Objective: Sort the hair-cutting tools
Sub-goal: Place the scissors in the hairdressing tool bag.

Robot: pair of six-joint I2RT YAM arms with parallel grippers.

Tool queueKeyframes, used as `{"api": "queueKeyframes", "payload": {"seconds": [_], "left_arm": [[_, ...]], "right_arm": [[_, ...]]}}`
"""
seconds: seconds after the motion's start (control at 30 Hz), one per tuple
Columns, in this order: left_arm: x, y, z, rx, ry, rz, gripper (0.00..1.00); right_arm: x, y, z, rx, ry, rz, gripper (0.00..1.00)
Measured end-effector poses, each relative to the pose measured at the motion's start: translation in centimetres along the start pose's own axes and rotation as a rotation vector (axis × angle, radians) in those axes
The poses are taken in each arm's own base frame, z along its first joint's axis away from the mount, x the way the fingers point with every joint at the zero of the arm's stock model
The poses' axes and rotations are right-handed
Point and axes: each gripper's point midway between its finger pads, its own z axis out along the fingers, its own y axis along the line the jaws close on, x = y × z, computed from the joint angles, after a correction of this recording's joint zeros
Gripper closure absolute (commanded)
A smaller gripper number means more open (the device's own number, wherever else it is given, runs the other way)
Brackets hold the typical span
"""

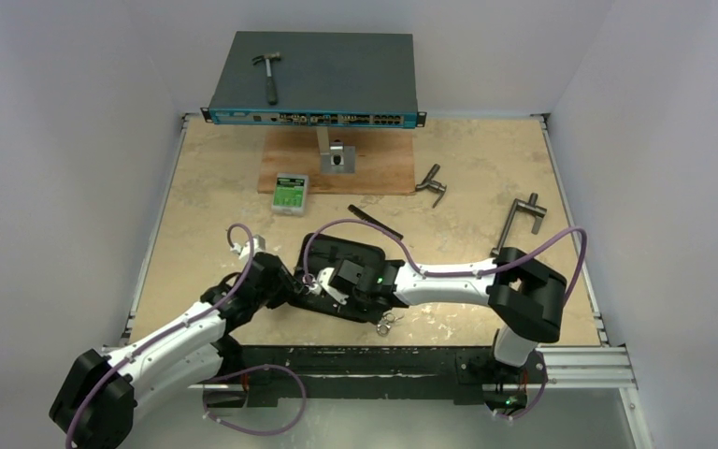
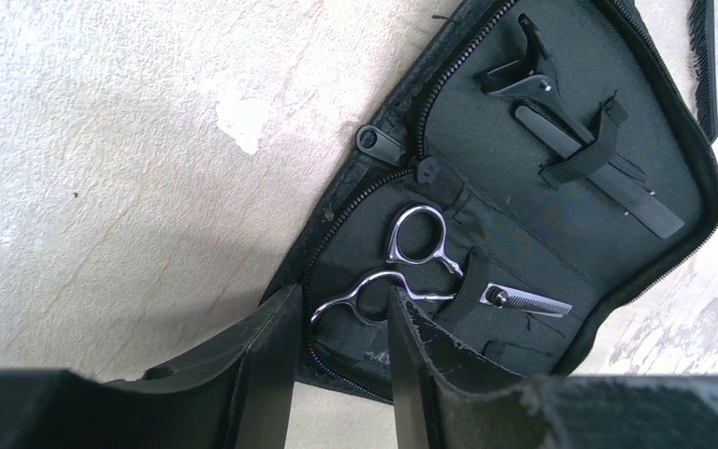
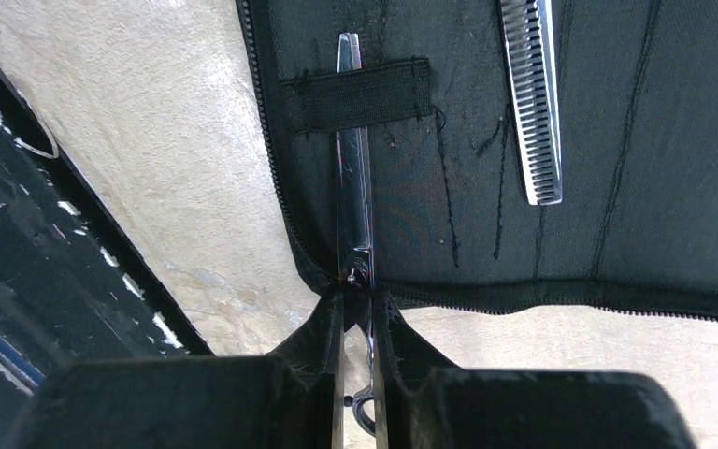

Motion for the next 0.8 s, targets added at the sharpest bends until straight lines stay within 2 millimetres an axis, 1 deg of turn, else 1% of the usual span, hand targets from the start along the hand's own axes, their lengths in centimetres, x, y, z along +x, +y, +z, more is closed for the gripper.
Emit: {"api": "queueKeyframes", "payload": {"seconds": [0.13,0.27,0.33,0.47,0.67,0.8], "left_arm": [[0.0,-0.2,0.2,0.010,-0.004,-0.002,0.64],[-0.1,-0.5,0.5,0.024,-0.009,-0.005,0.65],[-0.1,-0.7,0.6,0.031,-0.011,-0.006,0.66],[-0.1,-0.7,0.6,0.033,-0.012,-0.006,0.66],[-0.1,-0.8,0.7,0.041,-0.014,-0.008,0.67],[-0.1,-0.7,0.7,0.041,-0.014,-0.009,0.68]], "right_arm": [[-0.5,0.1,0.0,-0.035,-0.016,0.019,1.00],[-2.0,0.4,-0.1,-0.069,-0.059,0.034,1.00],[-2.3,0.4,-0.1,-0.086,-0.070,0.046,1.00],[-2.5,0.3,-0.1,-0.116,-0.076,0.073,1.00],[-2.8,0.1,0.8,-0.121,-0.079,0.084,1.00],[-3.2,0.2,0.9,-0.126,-0.096,0.102,1.00]]}}
